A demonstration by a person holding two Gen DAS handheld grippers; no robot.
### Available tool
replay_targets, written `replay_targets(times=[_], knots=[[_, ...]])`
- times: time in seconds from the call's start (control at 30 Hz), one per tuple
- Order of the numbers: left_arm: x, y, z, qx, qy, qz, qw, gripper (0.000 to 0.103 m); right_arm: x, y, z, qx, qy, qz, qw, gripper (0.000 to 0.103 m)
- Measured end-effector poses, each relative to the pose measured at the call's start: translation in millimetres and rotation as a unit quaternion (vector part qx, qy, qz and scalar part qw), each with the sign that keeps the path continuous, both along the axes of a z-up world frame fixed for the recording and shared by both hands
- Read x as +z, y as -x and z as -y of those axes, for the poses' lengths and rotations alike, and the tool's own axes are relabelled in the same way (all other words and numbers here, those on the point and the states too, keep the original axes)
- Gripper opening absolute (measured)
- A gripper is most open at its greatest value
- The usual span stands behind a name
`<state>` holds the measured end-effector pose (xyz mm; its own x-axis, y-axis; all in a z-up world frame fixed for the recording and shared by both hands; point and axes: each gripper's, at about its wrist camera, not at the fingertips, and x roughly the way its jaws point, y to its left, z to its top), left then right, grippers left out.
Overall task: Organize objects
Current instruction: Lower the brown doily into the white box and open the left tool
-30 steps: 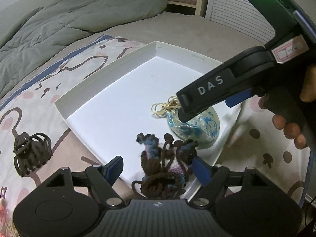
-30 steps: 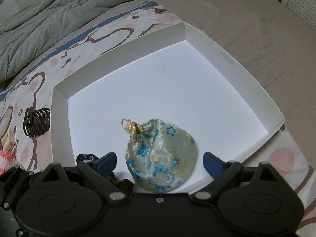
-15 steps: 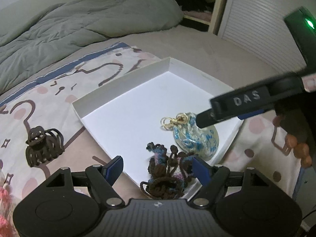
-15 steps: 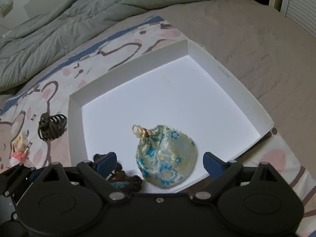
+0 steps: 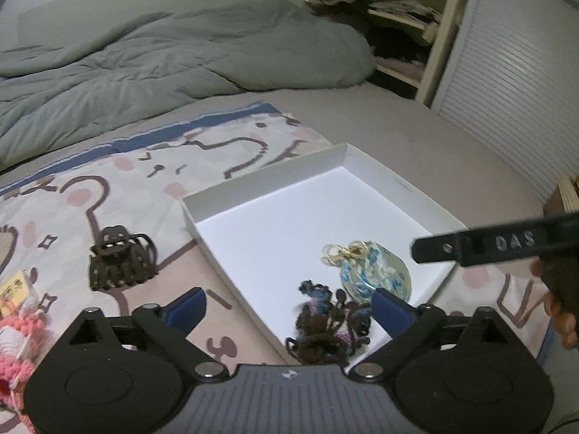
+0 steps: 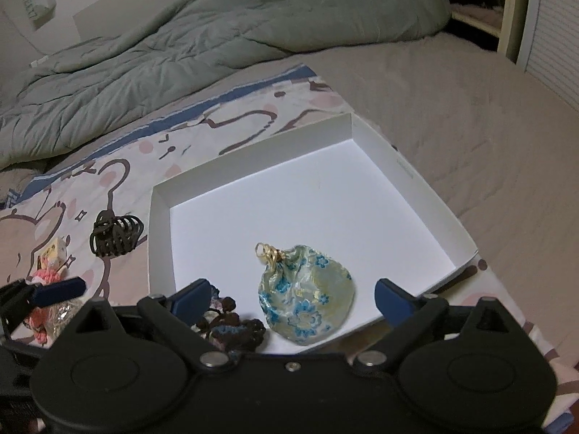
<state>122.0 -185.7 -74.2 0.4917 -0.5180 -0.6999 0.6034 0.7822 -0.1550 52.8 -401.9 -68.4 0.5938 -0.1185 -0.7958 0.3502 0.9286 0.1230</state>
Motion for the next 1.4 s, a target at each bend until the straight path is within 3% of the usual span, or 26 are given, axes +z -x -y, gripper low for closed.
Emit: replay_targets(times=[0.47,0.73,0.97,1.4], knots=[[10.8,-3.3,-27.3,0.069,0.027,-0.010,0.9972,0.103,13.3,25.4,-4.5,0.013,0.044,0.034,0.998,0.103],[15.2,-4.9,-39.7,0.105,0.020,-0.008,0.9943,0.103,17.5,31.6,-9.6,0.012,0.052,0.064,0.997,0.103],[18.1,-9.6,-71.0,0.138,0.010,0.009,0.9903,0.103,18.7,25.7,-27.0,0.036,0.076,0.084,0.993,0.103],[27.7,-17.8,-136.2,0.196,0.003,0.032,0.9802,0.103,15.6,-4.3,-77.0,0.079,0.056,0.096,0.991,0.103]])
